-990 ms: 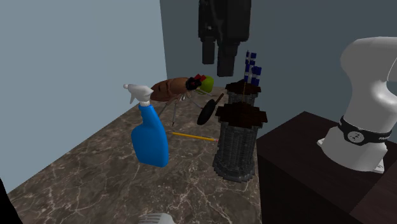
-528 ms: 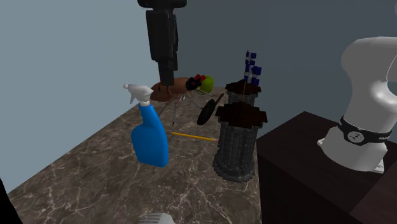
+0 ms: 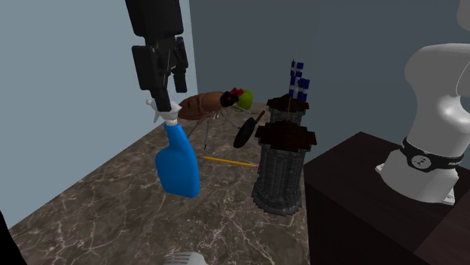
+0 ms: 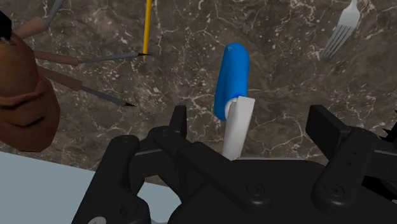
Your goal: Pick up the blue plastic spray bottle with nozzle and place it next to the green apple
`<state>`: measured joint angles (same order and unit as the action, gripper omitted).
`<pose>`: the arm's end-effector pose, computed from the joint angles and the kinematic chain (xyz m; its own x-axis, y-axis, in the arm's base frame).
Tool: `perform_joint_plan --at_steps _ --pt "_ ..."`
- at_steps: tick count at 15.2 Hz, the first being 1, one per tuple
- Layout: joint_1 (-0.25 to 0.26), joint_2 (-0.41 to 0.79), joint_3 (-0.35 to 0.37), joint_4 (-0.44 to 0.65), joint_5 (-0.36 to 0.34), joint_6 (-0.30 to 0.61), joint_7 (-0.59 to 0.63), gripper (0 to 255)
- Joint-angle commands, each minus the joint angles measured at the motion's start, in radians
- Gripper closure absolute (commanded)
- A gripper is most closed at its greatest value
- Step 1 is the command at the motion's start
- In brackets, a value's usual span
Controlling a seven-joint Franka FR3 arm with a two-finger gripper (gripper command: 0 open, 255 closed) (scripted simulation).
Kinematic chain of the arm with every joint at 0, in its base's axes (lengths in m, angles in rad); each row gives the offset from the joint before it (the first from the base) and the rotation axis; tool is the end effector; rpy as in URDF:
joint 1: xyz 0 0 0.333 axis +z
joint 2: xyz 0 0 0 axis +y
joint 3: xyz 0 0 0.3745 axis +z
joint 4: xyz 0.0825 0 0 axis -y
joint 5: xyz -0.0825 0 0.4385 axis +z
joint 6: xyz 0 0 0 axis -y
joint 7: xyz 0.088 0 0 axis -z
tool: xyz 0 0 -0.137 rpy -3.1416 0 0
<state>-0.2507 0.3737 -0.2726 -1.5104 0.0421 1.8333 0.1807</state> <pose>0.6520 -0.3408 0.4619 0.7643 -0.6443 -0.0261 -0.6419 -0.7641 0.0639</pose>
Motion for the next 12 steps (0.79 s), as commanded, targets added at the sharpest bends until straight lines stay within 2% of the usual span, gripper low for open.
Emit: perform_joint_plan --at_steps 1,5,12 --pt "-0.001 0.003 0.0 -0.024 0.001 0.027 0.001 0" --pt "-0.001 0.01 0.0 -0.063 0.003 0.073 -0.001 0" --pt "-0.001 0.01 0.0 -0.062 0.003 0.072 -0.001 0"
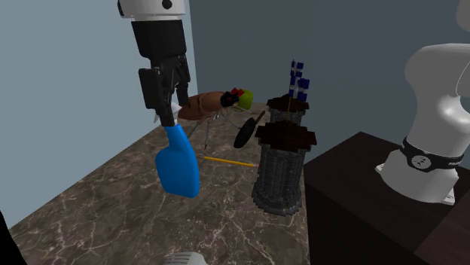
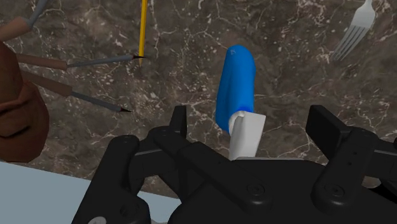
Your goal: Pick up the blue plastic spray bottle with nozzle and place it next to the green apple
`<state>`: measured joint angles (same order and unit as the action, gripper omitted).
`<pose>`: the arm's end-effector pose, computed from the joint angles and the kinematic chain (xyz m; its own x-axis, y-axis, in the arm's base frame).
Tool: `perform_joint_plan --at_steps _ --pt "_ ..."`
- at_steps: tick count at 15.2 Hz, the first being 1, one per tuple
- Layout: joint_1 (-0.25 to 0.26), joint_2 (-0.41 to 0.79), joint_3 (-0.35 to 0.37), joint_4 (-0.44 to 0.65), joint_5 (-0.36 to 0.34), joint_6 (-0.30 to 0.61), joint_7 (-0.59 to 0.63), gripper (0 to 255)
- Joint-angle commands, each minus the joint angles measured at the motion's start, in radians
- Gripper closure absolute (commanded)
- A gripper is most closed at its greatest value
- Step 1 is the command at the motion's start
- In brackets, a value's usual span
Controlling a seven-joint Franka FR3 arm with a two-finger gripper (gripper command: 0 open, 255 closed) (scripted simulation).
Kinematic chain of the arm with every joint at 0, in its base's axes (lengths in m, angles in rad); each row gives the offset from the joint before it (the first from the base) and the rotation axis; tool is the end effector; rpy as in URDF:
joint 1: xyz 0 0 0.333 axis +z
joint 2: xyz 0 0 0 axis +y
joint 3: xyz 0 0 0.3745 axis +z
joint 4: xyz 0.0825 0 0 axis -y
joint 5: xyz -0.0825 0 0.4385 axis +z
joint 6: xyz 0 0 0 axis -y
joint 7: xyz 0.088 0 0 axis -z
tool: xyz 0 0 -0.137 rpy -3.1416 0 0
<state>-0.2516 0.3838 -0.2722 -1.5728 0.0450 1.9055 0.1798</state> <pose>0.6491 -0.3425 0.4281 0.7627 -0.6463 -0.0257 -0.6439 -0.7624 0.0645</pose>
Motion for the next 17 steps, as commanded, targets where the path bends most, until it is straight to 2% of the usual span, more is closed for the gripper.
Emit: perform_joint_plan --at_steps 1,10,17 --pt "0.0 0.0 0.0 0.0 0.0 0.0 0.0 255" --pt "0.0 0.0 0.0 0.0 0.0 0.0 0.0 255" --pt "-0.001 -0.016 -0.003 0.072 -0.004 -0.087 0.0 255"
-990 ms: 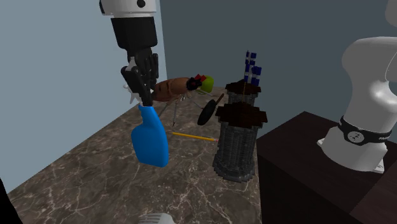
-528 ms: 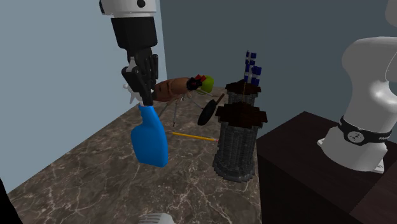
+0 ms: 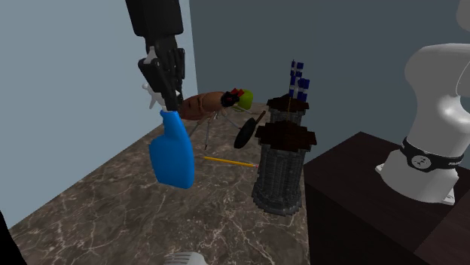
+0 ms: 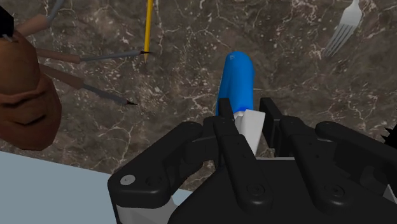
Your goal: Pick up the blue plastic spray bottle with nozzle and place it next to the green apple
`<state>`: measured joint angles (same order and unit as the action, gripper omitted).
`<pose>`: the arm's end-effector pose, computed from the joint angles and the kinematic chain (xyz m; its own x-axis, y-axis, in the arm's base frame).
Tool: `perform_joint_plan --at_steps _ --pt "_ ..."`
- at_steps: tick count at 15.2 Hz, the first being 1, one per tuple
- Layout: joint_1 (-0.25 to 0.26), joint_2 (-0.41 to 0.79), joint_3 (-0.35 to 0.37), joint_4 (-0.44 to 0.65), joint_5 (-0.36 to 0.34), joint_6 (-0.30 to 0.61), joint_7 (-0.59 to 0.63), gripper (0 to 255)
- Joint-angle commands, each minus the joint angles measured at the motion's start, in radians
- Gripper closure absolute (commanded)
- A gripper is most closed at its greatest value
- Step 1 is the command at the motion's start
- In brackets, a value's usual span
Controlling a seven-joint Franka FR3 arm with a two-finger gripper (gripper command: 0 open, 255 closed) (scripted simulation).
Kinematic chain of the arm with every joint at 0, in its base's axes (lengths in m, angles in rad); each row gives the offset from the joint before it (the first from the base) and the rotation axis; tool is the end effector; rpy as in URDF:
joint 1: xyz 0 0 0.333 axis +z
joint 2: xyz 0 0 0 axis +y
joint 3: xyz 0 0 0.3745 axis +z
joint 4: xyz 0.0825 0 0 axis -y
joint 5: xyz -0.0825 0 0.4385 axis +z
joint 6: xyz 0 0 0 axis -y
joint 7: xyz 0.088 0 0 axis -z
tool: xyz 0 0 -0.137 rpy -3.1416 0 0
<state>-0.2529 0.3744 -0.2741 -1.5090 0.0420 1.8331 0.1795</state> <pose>0.6511 -0.3432 0.4622 0.7629 -0.6461 -0.0254 -0.6437 -0.7626 0.0646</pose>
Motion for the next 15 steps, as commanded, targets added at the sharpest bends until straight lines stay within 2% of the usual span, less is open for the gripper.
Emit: perform_joint_plan --at_steps 1,15 --pt "0.0 -0.008 -0.001 0.02 -0.002 -0.027 0.0 255" --pt "-0.011 0.002 -0.005 0.222 0.0 -0.22 -0.006 255"
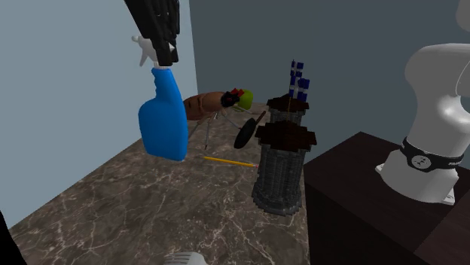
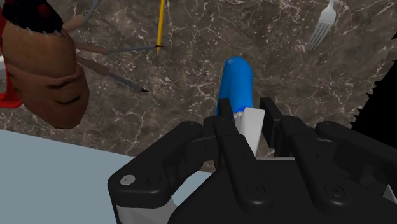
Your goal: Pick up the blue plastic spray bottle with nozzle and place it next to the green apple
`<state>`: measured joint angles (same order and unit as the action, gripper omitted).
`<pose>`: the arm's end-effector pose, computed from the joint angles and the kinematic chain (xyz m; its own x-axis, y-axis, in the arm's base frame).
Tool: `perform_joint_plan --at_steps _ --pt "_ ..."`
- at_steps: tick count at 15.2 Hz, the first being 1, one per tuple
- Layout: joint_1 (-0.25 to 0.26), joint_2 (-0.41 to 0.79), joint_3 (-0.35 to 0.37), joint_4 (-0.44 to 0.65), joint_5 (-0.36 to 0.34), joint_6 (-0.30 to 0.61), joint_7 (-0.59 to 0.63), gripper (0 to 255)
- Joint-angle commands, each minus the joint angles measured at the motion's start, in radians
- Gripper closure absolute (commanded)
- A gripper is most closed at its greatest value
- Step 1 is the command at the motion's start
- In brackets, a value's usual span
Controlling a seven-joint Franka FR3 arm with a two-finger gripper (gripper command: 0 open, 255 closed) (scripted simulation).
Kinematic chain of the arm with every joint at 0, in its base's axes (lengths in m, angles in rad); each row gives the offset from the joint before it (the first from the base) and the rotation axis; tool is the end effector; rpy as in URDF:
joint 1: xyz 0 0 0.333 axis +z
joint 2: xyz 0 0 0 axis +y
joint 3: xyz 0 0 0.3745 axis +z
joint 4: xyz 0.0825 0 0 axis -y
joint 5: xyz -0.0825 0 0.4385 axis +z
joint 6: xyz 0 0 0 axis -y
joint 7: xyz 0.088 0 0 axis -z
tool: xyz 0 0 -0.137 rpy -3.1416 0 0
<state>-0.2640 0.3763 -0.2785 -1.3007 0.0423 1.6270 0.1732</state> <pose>0.6524 -0.3446 0.5535 0.7627 -0.6463 -0.0257 -0.6439 -0.7624 0.0644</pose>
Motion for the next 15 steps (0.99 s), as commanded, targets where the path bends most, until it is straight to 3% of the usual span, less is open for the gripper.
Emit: perform_joint_plan --at_steps 1,12,13,15 --pt "-0.002 0.003 0.0 0.032 0.001 -0.029 -0.001 255" --pt "-0.029 0.071 -0.001 0.287 0.018 -0.217 -0.011 255" --pt "-0.03 0.073 -0.001 0.296 0.019 -0.223 -0.011 255" --pt "-0.034 -0.006 -0.013 0.174 0.002 -0.178 -0.039 255"
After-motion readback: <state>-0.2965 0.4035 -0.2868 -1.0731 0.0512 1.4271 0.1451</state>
